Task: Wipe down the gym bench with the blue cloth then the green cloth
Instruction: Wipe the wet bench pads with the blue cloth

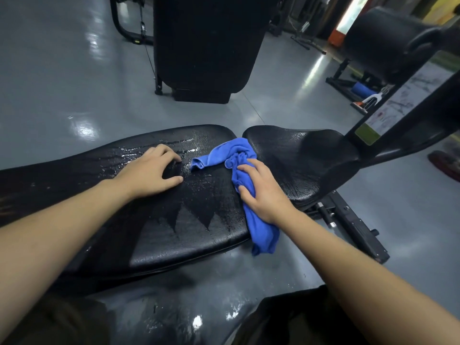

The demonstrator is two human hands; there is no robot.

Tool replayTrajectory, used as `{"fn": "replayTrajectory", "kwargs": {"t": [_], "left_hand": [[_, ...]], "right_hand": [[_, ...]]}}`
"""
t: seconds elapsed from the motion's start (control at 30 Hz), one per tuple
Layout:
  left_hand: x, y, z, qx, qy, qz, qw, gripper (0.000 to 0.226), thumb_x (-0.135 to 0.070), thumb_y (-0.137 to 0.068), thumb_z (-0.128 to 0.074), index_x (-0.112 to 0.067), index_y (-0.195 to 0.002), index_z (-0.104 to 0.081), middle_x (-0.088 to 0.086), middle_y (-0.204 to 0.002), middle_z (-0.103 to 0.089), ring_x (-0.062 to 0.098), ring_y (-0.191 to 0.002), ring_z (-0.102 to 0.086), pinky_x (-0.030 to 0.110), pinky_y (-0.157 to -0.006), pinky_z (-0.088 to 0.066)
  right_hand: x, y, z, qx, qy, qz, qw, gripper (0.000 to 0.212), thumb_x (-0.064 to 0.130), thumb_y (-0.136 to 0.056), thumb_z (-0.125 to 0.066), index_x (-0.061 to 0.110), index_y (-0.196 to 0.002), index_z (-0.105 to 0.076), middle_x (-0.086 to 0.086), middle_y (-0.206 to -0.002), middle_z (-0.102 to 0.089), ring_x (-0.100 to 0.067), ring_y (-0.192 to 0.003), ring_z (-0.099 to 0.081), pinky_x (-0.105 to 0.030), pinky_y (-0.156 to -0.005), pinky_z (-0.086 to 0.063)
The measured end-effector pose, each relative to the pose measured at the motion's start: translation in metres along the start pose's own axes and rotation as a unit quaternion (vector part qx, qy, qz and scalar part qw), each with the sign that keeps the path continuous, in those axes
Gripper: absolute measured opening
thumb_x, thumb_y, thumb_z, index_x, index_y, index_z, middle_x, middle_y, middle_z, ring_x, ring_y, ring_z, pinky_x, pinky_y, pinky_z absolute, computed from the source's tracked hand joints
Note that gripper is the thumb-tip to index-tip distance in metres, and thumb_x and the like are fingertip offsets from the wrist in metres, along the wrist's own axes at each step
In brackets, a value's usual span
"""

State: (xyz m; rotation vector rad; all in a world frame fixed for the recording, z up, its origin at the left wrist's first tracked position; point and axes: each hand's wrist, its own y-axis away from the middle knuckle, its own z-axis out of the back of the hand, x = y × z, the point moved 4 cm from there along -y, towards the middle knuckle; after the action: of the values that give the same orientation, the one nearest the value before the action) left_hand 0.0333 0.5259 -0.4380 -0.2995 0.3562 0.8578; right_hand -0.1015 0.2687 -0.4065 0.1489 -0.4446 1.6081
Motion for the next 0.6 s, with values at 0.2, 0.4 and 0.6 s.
{"fn": "replayTrajectory", "kwargs": {"t": [0.2,0.4,0.6], "left_hand": [[0.004,-0.001,0.001,-0.003,-0.004,-0.002,1.000,0.052,-0.058,-0.089,-0.060,-0.034,-0.134,-0.049,-0.012,-0.136,-0.040,0.012,-0.131,-0.039,0.041,-0.099,-0.046],[0.007,-0.004,0.003,0.008,-0.013,-0.015,1.000,0.051,-0.060,-0.089,-0.056,-0.037,-0.134,-0.047,-0.015,-0.136,-0.038,0.009,-0.128,-0.039,0.039,-0.100,-0.046],[0.015,-0.010,0.005,-0.019,-0.019,-0.027,0.999,0.046,-0.058,-0.090,-0.057,-0.035,-0.130,-0.051,-0.015,-0.130,-0.042,0.010,-0.117,-0.043,0.036,-0.101,-0.043]], "right_hand": [[-0.006,-0.068,-0.006,0.061,0.043,-0.006,0.997,0.060,0.033,-0.097,-0.055,0.009,-0.148,-0.036,-0.016,-0.158,-0.025,-0.030,-0.147,-0.022,-0.038,-0.121,-0.020],[-0.008,-0.129,-0.019,0.075,0.048,-0.028,0.996,0.063,0.036,-0.097,-0.054,0.012,-0.151,-0.033,-0.017,-0.159,-0.020,-0.032,-0.148,-0.016,-0.040,-0.121,-0.017],[-0.005,-0.183,-0.034,0.081,0.053,-0.041,0.994,0.058,0.038,-0.095,-0.054,0.016,-0.146,-0.038,-0.014,-0.146,-0.033,-0.035,-0.135,-0.029,-0.041,-0.113,-0.027]]}}
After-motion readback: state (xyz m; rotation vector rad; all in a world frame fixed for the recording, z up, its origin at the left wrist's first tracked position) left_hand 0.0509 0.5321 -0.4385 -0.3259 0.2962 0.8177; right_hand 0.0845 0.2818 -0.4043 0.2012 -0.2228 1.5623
